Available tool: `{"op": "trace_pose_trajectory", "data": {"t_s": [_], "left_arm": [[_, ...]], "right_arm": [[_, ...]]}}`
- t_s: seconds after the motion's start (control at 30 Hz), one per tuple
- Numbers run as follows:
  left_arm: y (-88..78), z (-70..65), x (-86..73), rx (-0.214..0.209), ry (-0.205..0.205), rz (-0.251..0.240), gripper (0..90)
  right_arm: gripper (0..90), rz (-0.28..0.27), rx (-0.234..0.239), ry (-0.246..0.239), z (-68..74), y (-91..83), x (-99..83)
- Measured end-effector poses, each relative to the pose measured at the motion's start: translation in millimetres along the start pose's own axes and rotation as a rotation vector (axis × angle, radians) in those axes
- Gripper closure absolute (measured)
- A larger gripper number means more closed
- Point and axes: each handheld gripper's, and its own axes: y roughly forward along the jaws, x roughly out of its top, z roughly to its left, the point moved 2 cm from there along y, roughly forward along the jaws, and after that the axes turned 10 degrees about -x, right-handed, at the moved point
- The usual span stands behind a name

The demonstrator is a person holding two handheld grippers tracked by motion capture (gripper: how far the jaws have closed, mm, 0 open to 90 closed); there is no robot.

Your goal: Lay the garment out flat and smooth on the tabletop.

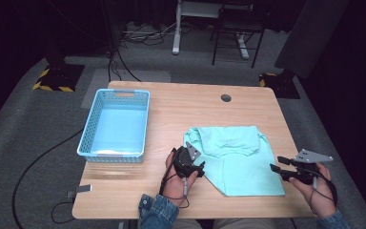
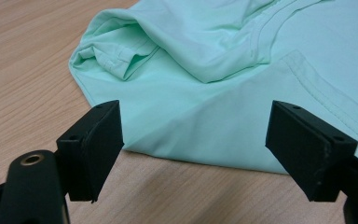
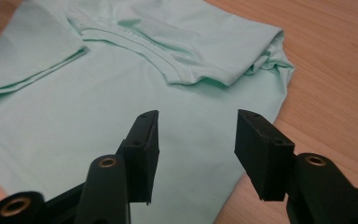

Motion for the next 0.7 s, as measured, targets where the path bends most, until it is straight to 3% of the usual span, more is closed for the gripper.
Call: {"op": "trace_pose_trajectory", "data": {"t_s": [0.2, 0.33, 0.5, 0.6, 0.7], "left_arm": [[2.8, -3.8, 1.7, -0.029, -0.008, 0.000, 21.6], [5.3, -9.7, 5.0, -0.055, 0.023, -0.004, 27.4], [7.8, -15.2, 10.7, -0.052, 0.042, -0.001, 25.8], [11.0, -18.4, 14.8, -0.086, 0.030, 0.008, 28.5], [14.2, -22.3, 19.8, -0.086, 0.038, 0.013, 29.8]], "right_arm": [[46.8, 0.006, 0.016, 0.023, -12.2, 34.7, -2.3], [43.3, 0.019, 0.003, 0.045, -24.5, 58.2, -5.7], [38.5, 0.017, 0.002, 0.071, -32.9, 69.0, -14.4], [35.5, 0.021, 0.001, 0.077, -32.9, 68.6, -18.4], [35.3, 0.022, -0.005, 0.080, -32.0, 67.1, -19.6]]}}
